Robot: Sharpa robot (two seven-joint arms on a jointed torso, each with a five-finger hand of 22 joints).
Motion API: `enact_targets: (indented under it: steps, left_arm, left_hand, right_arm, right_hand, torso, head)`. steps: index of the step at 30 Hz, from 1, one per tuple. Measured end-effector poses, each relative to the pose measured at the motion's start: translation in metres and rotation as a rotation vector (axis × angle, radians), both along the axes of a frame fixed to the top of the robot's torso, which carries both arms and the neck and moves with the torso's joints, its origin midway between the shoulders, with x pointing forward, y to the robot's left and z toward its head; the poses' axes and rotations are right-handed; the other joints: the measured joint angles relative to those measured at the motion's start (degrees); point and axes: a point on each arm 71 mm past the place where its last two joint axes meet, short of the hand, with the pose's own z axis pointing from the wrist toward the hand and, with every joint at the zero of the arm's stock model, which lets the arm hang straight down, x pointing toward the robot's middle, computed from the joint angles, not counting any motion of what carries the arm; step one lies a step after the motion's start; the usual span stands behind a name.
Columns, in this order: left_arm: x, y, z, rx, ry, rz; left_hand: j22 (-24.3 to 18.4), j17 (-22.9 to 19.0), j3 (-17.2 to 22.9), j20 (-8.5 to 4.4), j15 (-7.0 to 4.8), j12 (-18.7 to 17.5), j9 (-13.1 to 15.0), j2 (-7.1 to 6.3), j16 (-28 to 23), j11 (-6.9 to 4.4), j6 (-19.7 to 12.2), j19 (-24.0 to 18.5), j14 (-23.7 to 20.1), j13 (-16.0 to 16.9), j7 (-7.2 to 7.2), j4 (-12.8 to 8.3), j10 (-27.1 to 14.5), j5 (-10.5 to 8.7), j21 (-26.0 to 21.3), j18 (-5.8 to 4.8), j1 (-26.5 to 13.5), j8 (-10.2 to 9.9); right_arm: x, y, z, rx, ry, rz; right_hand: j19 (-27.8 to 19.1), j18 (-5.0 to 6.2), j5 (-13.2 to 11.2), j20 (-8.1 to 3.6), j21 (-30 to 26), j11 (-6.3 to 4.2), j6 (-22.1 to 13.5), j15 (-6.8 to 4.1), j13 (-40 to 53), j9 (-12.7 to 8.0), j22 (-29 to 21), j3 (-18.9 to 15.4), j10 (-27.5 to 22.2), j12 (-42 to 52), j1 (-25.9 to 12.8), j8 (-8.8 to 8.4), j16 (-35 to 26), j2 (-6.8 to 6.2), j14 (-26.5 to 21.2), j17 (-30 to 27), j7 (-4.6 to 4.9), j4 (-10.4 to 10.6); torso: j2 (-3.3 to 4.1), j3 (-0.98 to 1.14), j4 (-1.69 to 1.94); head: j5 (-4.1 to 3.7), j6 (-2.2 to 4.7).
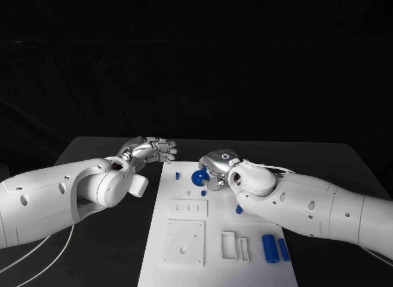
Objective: Assemble the parts on the task board
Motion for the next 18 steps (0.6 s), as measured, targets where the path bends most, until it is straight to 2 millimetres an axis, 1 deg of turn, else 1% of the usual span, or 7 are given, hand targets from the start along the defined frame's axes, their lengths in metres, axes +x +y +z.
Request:
enact_targets:
  steps: [6, 9, 11, 13, 14, 17, 18]
  left_arm:
    - [0.000, -0.001, 0.000, 0.000, 0.000, -0.001]
    - [0.000, 0.000, 0.000, 0.000, 0.000, 0.000]
    - [0.000, 0.000, 0.000, 0.000, 0.000, 0.001]
    - [0.000, 0.001, 0.000, 0.000, -0.001, 0.002]
    - [0.000, 0.001, 0.000, 0.000, -0.001, 0.002]
    - [0.000, 0.000, 0.000, 0.000, -0.001, 0.000]
    - [0.000, 0.000, 0.000, -0.001, 0.000, -0.001]
  left_hand:
    - [0.0, 0.0, -0.1, 0.00, 0.00, 0.0, 0.1, 0.25, 0.0, 0.00, 0.0, 0.0, 0.0, 0.0, 0.00, 0.1, 0.0, 0.00, 0.0, -0.02, -0.3, 0.0]
    - [0.0, 0.0, 0.0, 0.00, 0.00, 0.0, 0.1, 0.25, 0.0, 0.00, 0.0, 0.0, 0.0, 0.0, 0.00, 0.1, 0.0, 0.00, 0.0, 0.18, -0.3, 0.0]
    - [0.0, 0.0, -0.1, 0.00, 0.00, 0.0, 0.1, 0.25, 0.0, 0.00, 0.0, 0.0, 0.0, 0.0, 0.00, 0.1, 0.0, 0.00, 0.0, 0.52, -0.2, 0.0]
    - [0.0, 0.0, -0.1, 0.00, 0.00, 0.0, 0.1, 0.26, 0.0, 0.00, 0.0, 0.0, 0.0, 0.0, 0.00, 0.1, 0.0, 0.00, 0.0, 0.59, -0.2, 0.0]
    - [0.0, 0.0, -0.1, 0.00, 0.00, 0.0, 0.1, 0.25, 0.0, 0.00, 0.0, 0.0, 0.0, 0.0, 0.00, 0.1, 0.0, 0.00, 0.0, 0.59, -0.2, 0.0]
    - [0.0, 0.0, -0.1, 0.00, 0.00, 0.0, 0.1, 0.26, 0.0, 0.00, 0.0, 0.0, 0.0, 0.0, 0.00, 0.1, 0.0, 0.00, 0.0, 0.58, -0.2, 0.0]
    - [0.0, 0.0, -0.1, 0.00, 0.00, 0.0, 0.1, 0.26, 0.0, 0.00, 0.0, 0.0, 0.0, 0.0, 0.00, 0.1, 0.0, 0.00, 0.0, 0.58, -0.2, 0.0]
  right_arm:
    - [0.000, -0.006, 0.000, 0.011, 0.008, -0.004]
    - [0.000, -0.018, 0.001, 0.041, 0.009, -0.015]
    - [0.001, -0.028, 0.004, 0.076, 0.011, -0.022]
    - [0.003, -0.041, 0.013, 0.134, 0.007, -0.030]
    - [0.004, -0.047, 0.020, 0.165, 0.001, -0.033]
    - [0.007, -0.064, 0.041, 0.246, -0.018, -0.042]
    - [0.008, -0.071, 0.046, 0.266, -0.020, -0.047]
  right_hand:
    - [0.0, 0.05, 1.3, 0.01, 0.0, -0.02, -0.8, 0.00, 0.0, 0.0, 0.0, -0.3, 0.0, 0.0, -0.3, 0.00, 0.0, 0.34, 0.0, 0.1, -0.02, 0.0]
    - [0.0, 0.06, 2.0, 0.01, 0.0, -0.02, -0.8, 0.00, 0.3, 0.1, 0.0, -0.3, 0.0, 0.0, -0.3, 0.35, -0.1, 0.34, 0.0, 0.2, 0.04, 0.0]
    - [0.0, 0.06, 2.0, 0.01, 0.0, -0.02, -0.4, 0.00, 0.3, 0.3, 0.0, -0.3, 0.0, 0.0, -0.3, 0.50, -0.2, 0.34, 0.0, 0.2, 0.39, 0.0]
    - [0.0, 0.06, 1.4, 0.01, 0.0, 0.00, -0.1, 0.00, 0.2, 0.4, 0.0, -0.3, 0.0, -0.2, -0.3, 0.88, -0.2, 0.34, 0.0, 0.2, 0.71, 0.0]
    - [0.0, 0.05, 1.1, 0.01, 0.0, 0.32, 0.0, 0.00, -0.2, 0.4, 0.0, -0.3, -0.4, -0.6, -0.3, 0.99, -0.4, 0.34, 0.0, 0.2, 0.81, 0.0]
    - [-0.4, 0.06, 1.1, -0.20, -0.2, 1.03, 0.5, 0.84, -1.4, 0.4, 0.0, -1.3, -1.9, -2.0, -0.3, 1.25, -1.1, 0.34, -0.2, 0.1, 1.25, -0.2]
    - [-0.7, 0.05, 1.1, -0.14, -0.4, 1.23, 0.6, 0.84, -1.5, 0.5, 0.0, -1.7, -2.1, -2.2, -0.3, 1.28, -1.1, 0.34, -0.2, 0.1, 1.33, -0.2]
  torso:
    - [0.00, 0.02, 0.02]
    - [-0.02, 0.02, 0.02]
    - [-0.03, 0.03, 0.01]
    - [-0.07, 0.04, -0.02]
    - [-0.08, 0.05, -0.05]
    - [-0.09, 0.05, -0.10]
    - [-0.09, 0.08, -0.12]
  head:
    - [-0.03, -0.07]
    - [-0.03, -0.02]
    - [-0.03, 0.03]
    - [-0.07, 0.10]
    - [-0.12, 0.14]
    - [-0.73, 0.12]
    - [-1.03, 0.10]
